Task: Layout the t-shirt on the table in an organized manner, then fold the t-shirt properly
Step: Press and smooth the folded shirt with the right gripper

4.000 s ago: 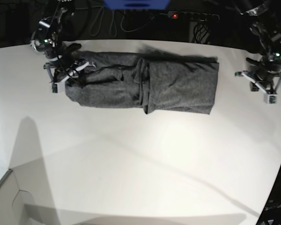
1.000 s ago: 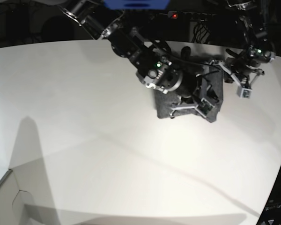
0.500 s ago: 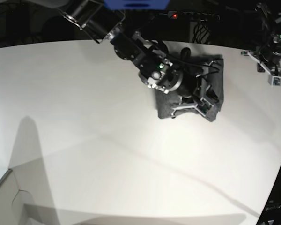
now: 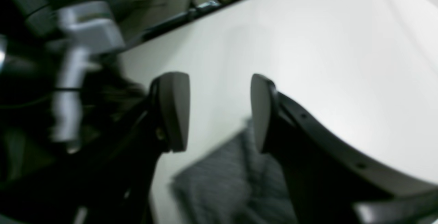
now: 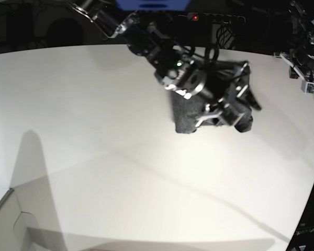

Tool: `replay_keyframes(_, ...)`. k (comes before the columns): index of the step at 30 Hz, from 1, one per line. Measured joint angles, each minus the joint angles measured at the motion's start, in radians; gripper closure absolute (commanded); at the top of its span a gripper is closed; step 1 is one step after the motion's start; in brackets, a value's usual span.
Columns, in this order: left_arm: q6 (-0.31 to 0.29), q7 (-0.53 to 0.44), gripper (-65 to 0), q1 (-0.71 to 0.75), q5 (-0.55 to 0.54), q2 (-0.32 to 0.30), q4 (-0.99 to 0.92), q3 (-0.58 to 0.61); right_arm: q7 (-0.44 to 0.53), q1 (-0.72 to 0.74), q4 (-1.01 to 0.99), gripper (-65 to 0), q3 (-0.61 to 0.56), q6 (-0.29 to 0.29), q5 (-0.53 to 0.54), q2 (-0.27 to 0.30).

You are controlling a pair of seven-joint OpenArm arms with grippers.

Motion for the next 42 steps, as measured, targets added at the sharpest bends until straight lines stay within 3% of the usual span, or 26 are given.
replay_keyframes(9,0.000,0.000,-0.1,0.000,0.000,0.000,0.000,0.000,-0.002,-0.137,0.005,-42.1,0.189,-0.004,-0.003,0.002)
replay_keyframes(32,0.000,0.000,-0.1,-0.002,-0.003,0.002,0.000,0.000,0.000,-0.163,-0.021,-42.2,0.254,-0.006,-0.003,0.010)
replay_keyframes(42,0.000,0.000,-0.1,-0.002,-0.003,0.003,0.000,0.000,0.011,-0.155,-0.105,-41.9,0.197,-0.006,-0.002,0.004)
